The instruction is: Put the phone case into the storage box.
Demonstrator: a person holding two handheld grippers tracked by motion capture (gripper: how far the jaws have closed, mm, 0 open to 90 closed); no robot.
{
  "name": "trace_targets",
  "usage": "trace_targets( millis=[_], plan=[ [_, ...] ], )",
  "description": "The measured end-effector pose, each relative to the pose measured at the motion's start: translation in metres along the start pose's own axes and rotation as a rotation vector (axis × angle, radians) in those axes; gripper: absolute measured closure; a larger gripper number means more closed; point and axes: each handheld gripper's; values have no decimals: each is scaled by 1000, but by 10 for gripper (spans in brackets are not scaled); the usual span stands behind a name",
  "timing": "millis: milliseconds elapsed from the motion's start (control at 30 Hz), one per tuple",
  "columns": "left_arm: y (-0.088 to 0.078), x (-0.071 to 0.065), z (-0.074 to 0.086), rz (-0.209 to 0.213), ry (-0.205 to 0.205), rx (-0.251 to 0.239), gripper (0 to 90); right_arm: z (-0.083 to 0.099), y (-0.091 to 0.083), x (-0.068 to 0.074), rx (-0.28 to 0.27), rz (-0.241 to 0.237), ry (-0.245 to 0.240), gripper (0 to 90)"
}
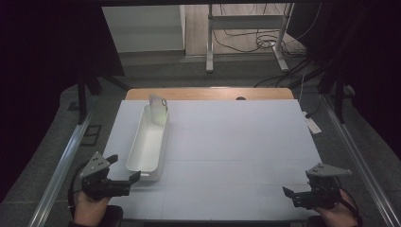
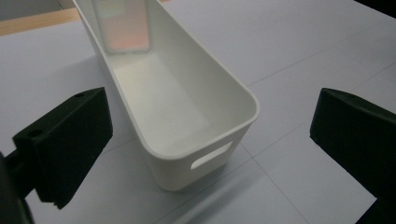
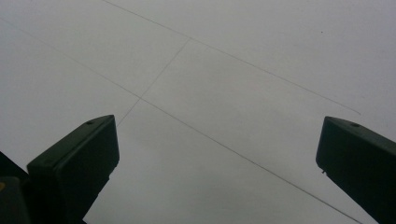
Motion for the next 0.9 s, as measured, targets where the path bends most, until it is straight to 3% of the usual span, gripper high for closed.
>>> trace_targets(
  millis=[667,900],
  plan=[
    [-17,-1,11,-42,-5,16,0,0,0,0,0,1,2,0],
    [-19,-3,13,-63,13,38,0,0,0,0,1,2,2,0]
  ],
)
Point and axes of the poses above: each handheld gripper's, and its own axes: y roughly forward along the jaws, z roughly out of its underside, x roughly to its left, and after that the axes turned 15 degrees about -x, right-handed
